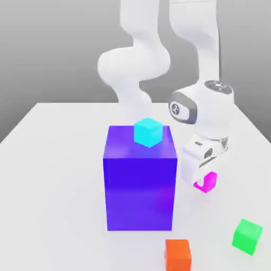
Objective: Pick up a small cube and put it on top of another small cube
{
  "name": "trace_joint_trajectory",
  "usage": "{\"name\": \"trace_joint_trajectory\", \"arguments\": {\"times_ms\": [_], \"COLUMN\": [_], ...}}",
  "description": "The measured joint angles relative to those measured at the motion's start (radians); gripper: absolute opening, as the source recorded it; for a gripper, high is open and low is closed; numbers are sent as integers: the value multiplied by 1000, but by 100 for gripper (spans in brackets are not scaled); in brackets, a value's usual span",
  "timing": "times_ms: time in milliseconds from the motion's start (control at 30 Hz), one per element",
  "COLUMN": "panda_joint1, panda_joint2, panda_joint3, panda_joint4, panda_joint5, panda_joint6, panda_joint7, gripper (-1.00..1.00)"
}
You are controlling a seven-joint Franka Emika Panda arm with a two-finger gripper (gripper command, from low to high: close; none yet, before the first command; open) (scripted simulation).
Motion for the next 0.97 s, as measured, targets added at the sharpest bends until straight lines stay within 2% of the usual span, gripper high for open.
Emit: {"name": "trace_joint_trajectory", "arguments": {"times_ms": [167, 367, 700, 833, 867, 967], "panda_joint1": [-7, -57, -142, -142, -138, -138], "panda_joint2": [-117, -44, 117, 244, 275, 275], "panda_joint3": [0, -42, -41, -53, -58, -58], "panda_joint4": [-9, 186, 546, 584, 587, 587], "panda_joint5": [-21, -111, -115, -142, -149, -149], "panda_joint6": [-109, -233, -434, -345, -317, -317], "panda_joint7": [3, -154, -544, -560, -556, -556], "gripper": [-100, -100, -100, -100, 100, 100]}}
